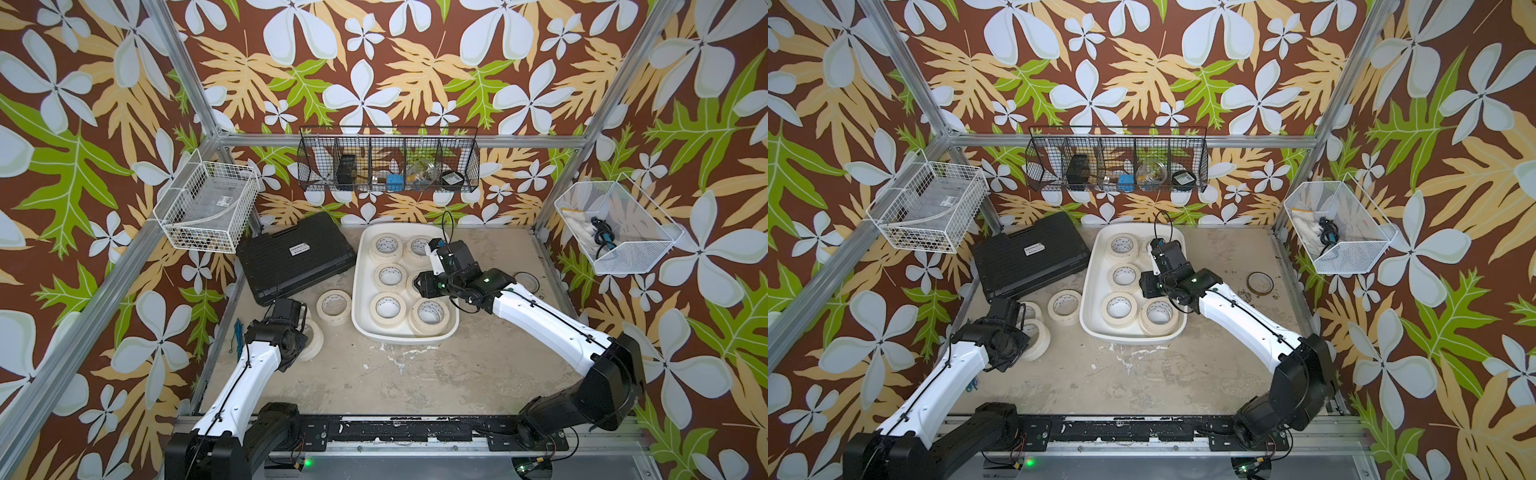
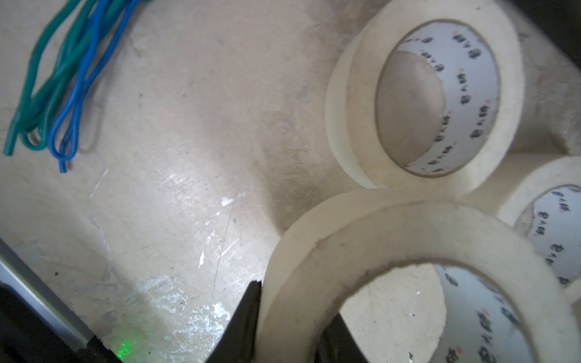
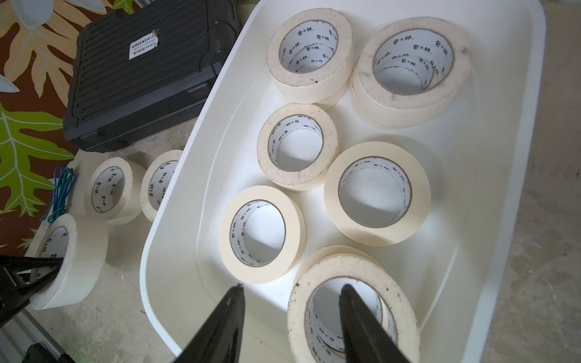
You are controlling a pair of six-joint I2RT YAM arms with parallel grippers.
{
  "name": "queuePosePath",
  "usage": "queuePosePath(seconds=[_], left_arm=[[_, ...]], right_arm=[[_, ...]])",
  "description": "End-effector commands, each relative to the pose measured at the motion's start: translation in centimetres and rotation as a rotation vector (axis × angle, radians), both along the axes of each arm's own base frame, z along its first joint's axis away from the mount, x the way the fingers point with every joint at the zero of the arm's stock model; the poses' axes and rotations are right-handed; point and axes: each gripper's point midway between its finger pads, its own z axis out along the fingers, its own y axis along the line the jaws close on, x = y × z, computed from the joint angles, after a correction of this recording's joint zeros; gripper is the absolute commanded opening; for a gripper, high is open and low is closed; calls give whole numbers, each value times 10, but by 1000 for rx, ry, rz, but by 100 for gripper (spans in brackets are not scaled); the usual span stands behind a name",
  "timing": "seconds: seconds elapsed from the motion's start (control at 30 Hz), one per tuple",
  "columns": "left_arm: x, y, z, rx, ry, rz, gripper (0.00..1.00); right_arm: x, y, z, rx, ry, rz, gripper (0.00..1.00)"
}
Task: Take out the art tape in the storage box
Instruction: Place the art tape at the center of the board.
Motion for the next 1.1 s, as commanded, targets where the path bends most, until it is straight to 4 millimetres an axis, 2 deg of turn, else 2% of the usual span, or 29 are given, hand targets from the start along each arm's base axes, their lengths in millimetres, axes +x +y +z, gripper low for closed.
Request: queuePosePath(seconds=[0.0, 0.23, 0.47, 0.57, 0.87, 1.07], left_arm=[[-16, 10, -4, 9, 11, 162, 0], [-46, 42, -18, 61, 1, 359, 4], [-57, 51, -26, 101, 72, 437, 6], [-54, 59, -29, 132, 70, 458, 9], [-51, 77, -47, 159, 153, 478, 9], [-50, 82, -48, 188, 173, 476, 23]], right_arm=[[1, 0, 4, 14, -18, 3, 52], [-1, -5, 0, 14, -11, -3, 52], [-2, -12, 2, 21, -16, -14, 52], [-2, -14, 0, 21, -12, -19, 52], [2, -22, -6, 14, 0, -38, 52], [4, -28, -7, 10, 1, -50, 53]])
